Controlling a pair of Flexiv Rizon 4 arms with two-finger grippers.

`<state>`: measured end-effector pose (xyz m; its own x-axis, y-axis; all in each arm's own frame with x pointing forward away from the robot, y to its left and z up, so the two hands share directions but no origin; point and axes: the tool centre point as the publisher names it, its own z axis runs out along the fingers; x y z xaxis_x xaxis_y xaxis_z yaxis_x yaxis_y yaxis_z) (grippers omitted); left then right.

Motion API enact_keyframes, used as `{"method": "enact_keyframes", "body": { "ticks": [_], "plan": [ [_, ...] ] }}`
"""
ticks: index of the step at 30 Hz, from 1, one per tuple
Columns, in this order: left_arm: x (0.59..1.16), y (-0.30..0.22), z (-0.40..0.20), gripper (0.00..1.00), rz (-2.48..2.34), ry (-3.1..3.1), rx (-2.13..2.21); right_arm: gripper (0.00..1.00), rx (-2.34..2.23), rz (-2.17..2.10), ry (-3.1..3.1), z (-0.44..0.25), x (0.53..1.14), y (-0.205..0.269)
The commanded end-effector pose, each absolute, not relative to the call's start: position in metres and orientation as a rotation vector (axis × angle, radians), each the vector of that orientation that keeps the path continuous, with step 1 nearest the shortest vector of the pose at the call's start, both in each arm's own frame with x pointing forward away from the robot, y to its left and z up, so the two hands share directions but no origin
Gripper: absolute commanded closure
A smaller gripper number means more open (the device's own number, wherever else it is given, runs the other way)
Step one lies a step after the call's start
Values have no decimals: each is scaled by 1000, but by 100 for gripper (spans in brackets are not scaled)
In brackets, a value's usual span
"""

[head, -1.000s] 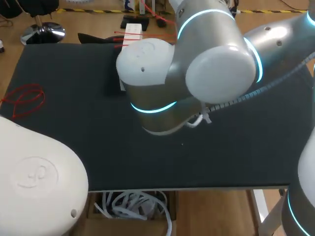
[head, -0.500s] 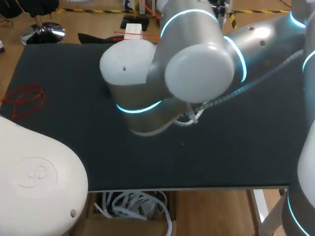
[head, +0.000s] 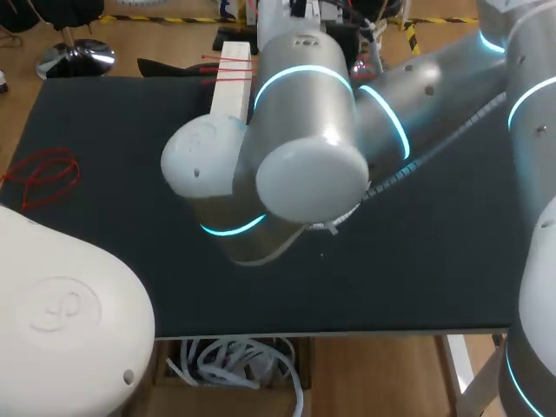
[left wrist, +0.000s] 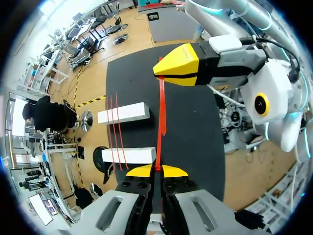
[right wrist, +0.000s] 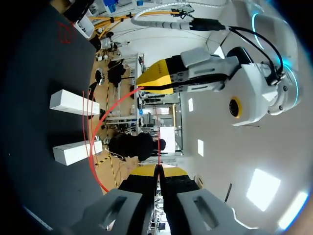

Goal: Grab the tape and strap the tape.

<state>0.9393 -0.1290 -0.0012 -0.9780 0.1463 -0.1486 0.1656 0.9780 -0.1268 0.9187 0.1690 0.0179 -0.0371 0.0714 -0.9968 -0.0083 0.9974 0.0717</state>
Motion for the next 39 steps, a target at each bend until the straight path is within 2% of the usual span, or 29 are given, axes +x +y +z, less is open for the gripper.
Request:
{"method": "enact_keyframes", "body": {
  "ticks": [1,39],
  "plan": [
    [939,-129,-1,100,-204,2986,234,100,53,52,1593,13,920,175],
    [939,-129,-1,100,-204,2986,234,100,26,51,1603,8,935,207]
  ]
}}
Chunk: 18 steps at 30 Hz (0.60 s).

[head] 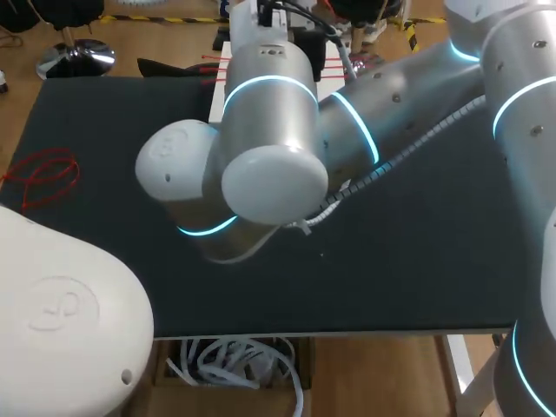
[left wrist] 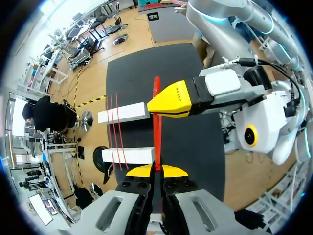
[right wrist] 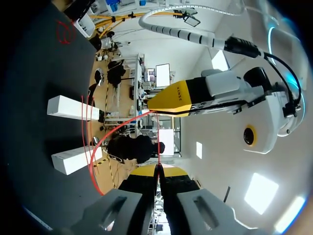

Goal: Grab the tape and strap the tape.

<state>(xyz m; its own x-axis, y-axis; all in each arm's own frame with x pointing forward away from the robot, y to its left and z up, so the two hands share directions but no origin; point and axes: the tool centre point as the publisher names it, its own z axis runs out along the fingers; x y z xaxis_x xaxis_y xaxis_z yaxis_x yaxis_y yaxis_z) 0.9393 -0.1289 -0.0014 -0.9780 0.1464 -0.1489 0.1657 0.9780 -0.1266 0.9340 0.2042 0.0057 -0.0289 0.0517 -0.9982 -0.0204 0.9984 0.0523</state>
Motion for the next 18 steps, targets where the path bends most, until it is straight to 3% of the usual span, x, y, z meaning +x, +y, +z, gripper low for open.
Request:
{"method": "enact_keyframes", "body": {
  "ticks": [1,18],
  "plan": [
    [939,-129,-1,100,-204,2986,234,100,25,50,1602,8,936,207],
    [939,-129,-1,100,-204,2986,234,100,10,54,1614,4,940,218]
  ]
}}
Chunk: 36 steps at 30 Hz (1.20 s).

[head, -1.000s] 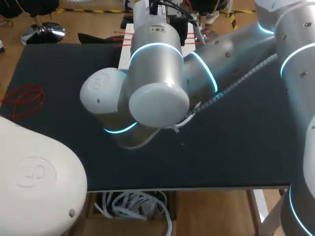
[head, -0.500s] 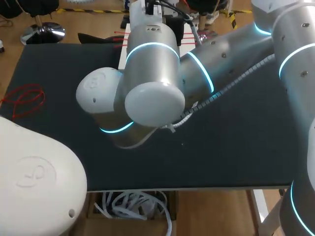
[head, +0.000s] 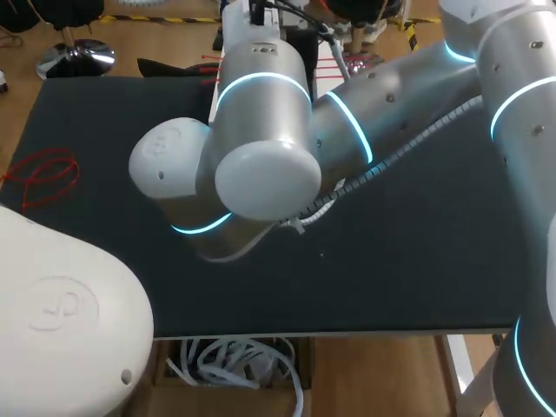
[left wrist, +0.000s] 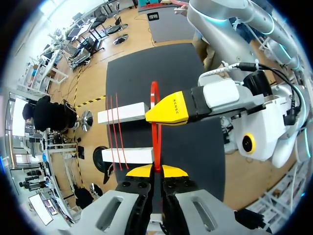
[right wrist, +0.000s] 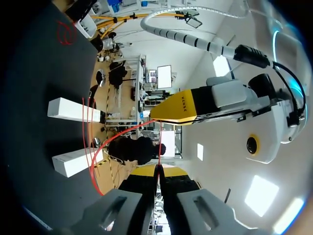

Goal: Grab the tape and strap the tape.

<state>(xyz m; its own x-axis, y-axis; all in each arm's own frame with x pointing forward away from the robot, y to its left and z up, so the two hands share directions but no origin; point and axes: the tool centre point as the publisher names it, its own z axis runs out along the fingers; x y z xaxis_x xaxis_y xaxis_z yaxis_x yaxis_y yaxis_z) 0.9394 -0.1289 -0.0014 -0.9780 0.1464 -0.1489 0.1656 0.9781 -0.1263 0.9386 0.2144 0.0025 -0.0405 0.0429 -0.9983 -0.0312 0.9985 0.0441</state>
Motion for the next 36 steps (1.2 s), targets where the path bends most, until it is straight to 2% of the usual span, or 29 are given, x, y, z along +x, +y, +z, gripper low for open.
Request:
{"method": "enact_keyframes", "body": {
  "ticks": [1,36],
  "plan": [
    [939,-129,-1,100,-204,2986,234,100,11,54,1614,4,941,219],
    [939,-129,-1,100,-204,2986,234,100,-40,106,1611,4,947,250]
  ]
}}
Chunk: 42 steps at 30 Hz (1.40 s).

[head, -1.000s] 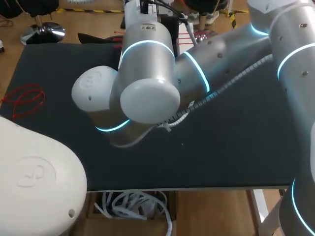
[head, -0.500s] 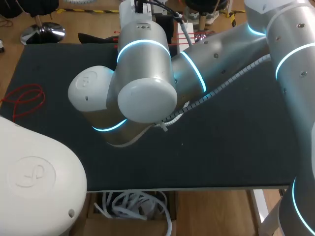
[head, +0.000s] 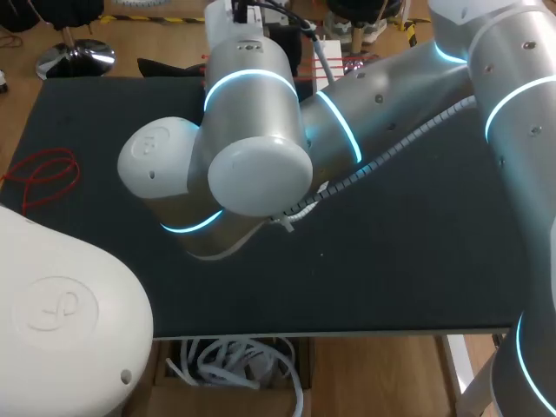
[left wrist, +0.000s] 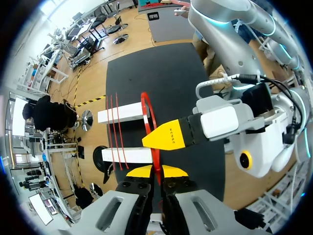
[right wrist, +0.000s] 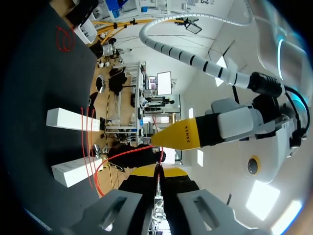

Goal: Grab the tape and strap the tape.

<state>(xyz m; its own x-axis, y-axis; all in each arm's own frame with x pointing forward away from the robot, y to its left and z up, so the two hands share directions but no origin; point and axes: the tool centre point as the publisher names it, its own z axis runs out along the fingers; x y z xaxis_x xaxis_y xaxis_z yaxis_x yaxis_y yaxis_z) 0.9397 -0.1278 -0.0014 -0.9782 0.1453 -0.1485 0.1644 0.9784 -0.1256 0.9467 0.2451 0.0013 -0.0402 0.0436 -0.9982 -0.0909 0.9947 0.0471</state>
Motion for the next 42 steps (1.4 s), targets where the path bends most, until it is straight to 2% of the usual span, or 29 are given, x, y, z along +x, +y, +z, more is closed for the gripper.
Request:
{"method": "enact_keyframes", "body": {
  "ticks": [1,25,26,27,31,38,42],
  "plan": [
    [939,-129,-1,100,-204,2986,234,100,-40,107,1611,3,947,251],
    [939,-129,-1,100,-204,2986,234,100,-36,124,1605,5,943,252],
    [939,-129,-1,100,-204,2986,234,99,-34,127,1605,6,942,251],
    [939,-129,-1,100,-204,2986,234,84,-33,130,1605,6,940,251],
    [939,-129,-1,100,-204,2986,234,76,-33,143,1607,8,934,249],
    [939,-129,-1,100,-204,2986,234,82,-34,193,1600,19,918,248],
    [939,-129,-1,100,-204,2986,234,82,-29,207,1597,26,908,240]
  ]
}}
